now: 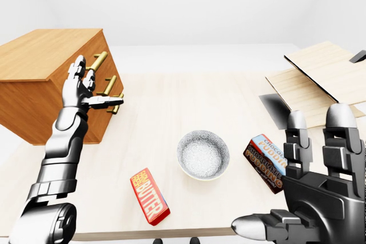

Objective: Close the top drawer of the cabinet and put the bowl on top of it.

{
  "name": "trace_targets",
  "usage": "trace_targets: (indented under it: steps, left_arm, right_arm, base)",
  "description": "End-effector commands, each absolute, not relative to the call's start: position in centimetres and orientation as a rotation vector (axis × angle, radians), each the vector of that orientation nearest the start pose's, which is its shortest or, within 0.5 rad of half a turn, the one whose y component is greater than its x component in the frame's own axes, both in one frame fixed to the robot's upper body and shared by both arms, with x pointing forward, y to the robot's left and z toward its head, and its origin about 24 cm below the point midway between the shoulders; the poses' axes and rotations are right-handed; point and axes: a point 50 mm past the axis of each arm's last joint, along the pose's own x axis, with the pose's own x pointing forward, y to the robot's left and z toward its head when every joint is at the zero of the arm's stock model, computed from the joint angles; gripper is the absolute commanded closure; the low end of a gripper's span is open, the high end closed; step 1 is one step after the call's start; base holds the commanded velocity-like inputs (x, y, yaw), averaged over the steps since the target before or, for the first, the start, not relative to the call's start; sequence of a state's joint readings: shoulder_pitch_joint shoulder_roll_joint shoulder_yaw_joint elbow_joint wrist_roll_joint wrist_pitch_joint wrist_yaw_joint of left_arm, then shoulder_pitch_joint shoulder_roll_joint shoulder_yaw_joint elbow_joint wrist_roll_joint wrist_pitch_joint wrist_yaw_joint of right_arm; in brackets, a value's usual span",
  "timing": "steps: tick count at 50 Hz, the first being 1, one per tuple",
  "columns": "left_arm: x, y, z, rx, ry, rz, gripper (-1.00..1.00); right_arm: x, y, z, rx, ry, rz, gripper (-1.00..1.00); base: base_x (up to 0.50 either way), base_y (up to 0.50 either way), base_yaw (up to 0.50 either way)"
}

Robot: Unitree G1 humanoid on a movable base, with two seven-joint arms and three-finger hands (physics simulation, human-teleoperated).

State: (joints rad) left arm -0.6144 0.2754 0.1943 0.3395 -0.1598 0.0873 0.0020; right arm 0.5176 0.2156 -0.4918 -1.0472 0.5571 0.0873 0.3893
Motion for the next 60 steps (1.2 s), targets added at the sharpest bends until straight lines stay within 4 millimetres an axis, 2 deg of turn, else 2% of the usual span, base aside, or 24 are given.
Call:
trace_targets:
  steps: [1, 25, 29, 32, 34, 42, 46, 55, 60]
  left_arm:
    - [36.7, 21.6, 14.3, -0.019, -0.131, 0.107, -1.0]
    - [36.6, 22.0, 14.6, -0.028, -0.145, 0.126, -1.0]
    - [34.8, 21.3, 15.4, -0.034, -0.237, 0.089, -1.0]
    - [32.4, 20.4, 16.6, -0.035, -0.347, 0.055, -1.0]
    - [29.7, 19.3, 17.8, -0.029, -0.45, 0.019, -1.0]
    - [24.9, 17.5, 19.3, 0.013, -0.592, -0.035, -1.0]
    - [23.9, 17.2, 19.3, 0.03, -0.609, -0.043, -1.0]
    - [24.1, 16.8, 18.9, 0.044, -0.589, -0.053, -1.0]
    - [23.5, 16.2, 19.2, 0.055, -0.609, -0.072, -1.0]
  right_arm:
    - [10.3, -21.1, 17.6, 0.173, -0.58, -0.079, -1.0]
    - [10.2, -21.1, 17.7, 0.177, -0.574, -0.078, -1.0]
    - [10.2, -21.1, 17.7, 0.178, -0.573, -0.078, -1.0]
    - [10.4, -21.1, 17.7, 0.178, -0.572, -0.078, -1.0]
    - [10.4, -21.1, 17.7, 0.175, -0.576, -0.079, -1.0]
    - [10.3, -21.1, 17.6, 0.176, -0.571, -0.076, -1.0]
    - [10.3, -21.1, 17.6, 0.175, -0.574, -0.077, -1.0]
    - [10.3, -21.0, 17.6, 0.17, -0.579, -0.078, -1.0]
    - [10.3, -21.0, 17.6, 0.169, -0.581, -0.079, -1.0]
  base:
    - [0.02, 0.0, -0.01]
    - [0.01, 0.0, -0.01]
    - [0.0, 0.0, 0.0]
    - [0.0, 0.0, 0.0]
    - [0.0, 0.0, 0.0]
    - [0.0, 0.0, 0.0]
    - [0.0, 0.0, 0.0]
    - [0.0, 0.0, 0.0]
    - [0.0, 0.0, 0.0]
